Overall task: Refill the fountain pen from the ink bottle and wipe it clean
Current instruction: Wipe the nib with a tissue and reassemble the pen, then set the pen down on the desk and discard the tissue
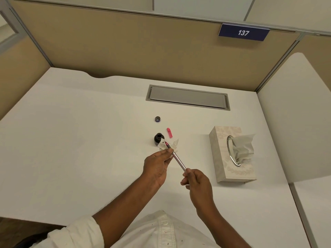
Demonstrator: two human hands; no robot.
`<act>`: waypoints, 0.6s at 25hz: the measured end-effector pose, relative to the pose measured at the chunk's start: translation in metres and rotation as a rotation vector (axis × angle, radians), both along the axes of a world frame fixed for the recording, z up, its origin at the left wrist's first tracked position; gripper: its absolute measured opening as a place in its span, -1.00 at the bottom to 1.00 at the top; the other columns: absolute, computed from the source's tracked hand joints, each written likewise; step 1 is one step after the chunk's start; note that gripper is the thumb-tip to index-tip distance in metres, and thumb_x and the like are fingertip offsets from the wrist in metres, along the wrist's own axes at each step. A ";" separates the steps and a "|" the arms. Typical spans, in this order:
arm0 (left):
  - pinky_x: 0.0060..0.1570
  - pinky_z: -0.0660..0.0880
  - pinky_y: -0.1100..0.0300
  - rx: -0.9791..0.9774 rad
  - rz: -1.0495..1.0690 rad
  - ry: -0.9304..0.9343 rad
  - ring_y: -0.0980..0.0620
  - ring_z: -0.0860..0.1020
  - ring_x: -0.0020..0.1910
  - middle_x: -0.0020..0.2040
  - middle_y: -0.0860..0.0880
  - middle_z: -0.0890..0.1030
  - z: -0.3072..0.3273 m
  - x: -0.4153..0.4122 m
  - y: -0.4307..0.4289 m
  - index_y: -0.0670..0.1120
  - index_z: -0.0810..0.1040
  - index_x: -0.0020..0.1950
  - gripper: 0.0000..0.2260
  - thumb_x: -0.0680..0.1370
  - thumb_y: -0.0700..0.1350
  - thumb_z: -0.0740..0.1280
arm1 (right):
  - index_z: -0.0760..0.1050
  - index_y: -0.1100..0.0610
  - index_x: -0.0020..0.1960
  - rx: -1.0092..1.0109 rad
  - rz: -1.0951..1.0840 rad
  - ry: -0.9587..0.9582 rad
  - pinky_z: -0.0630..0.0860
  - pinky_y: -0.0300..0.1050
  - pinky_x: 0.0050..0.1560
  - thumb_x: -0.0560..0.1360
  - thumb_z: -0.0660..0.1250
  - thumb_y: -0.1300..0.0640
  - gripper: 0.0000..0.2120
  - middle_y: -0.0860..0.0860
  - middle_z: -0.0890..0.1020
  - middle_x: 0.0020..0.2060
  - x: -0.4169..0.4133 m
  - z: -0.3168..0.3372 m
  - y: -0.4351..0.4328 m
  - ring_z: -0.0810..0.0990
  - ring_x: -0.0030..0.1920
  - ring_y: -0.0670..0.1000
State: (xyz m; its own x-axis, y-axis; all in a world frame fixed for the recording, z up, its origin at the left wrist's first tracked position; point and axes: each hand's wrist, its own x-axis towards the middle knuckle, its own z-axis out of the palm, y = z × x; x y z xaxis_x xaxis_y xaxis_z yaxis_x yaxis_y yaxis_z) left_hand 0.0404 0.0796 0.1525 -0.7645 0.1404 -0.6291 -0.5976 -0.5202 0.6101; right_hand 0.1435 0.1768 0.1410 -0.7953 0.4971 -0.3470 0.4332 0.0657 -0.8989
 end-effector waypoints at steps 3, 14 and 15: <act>-0.24 0.60 0.28 -0.014 0.005 -0.002 0.05 0.68 -0.23 -0.22 -0.09 0.69 0.000 0.002 0.000 -0.26 0.63 -0.18 -0.91 0.43 -0.39 0.35 | 0.55 0.09 -0.20 0.000 0.025 -0.034 0.51 -0.10 -0.13 0.61 0.17 0.03 -0.71 -0.01 0.64 -0.36 0.001 -0.001 0.003 0.61 -0.23 -0.02; -0.03 0.57 0.16 -0.160 -0.063 -0.003 -0.06 0.65 -0.06 -0.07 -0.16 0.67 -0.007 0.016 0.004 -0.21 0.66 -0.19 -0.92 0.40 -0.36 0.41 | 0.59 0.04 -0.18 0.510 0.114 0.078 0.48 -0.23 -0.26 0.39 0.48 0.03 -0.89 -0.15 0.56 -0.31 -0.007 -0.006 0.005 0.55 -0.27 -0.12; 0.02 0.55 0.13 -0.166 -0.072 0.003 -0.06 0.65 -0.03 -0.06 -0.16 0.67 -0.007 0.016 0.004 -0.20 0.66 -0.17 -0.92 0.39 -0.34 0.42 | 0.58 0.03 -0.19 0.481 0.080 0.076 0.47 -0.27 -0.28 0.39 0.48 0.04 -0.90 -0.15 0.57 -0.32 -0.008 -0.008 0.006 0.55 -0.29 -0.13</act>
State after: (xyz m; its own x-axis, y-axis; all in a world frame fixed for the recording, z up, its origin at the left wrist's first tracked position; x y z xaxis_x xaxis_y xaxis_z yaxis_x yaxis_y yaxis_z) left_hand 0.0568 0.0837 0.1457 -0.7579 0.0898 -0.6461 -0.6281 -0.3681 0.6856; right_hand 0.1350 0.1830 0.1335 -0.8519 0.5228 -0.0325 0.3439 0.5115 -0.7874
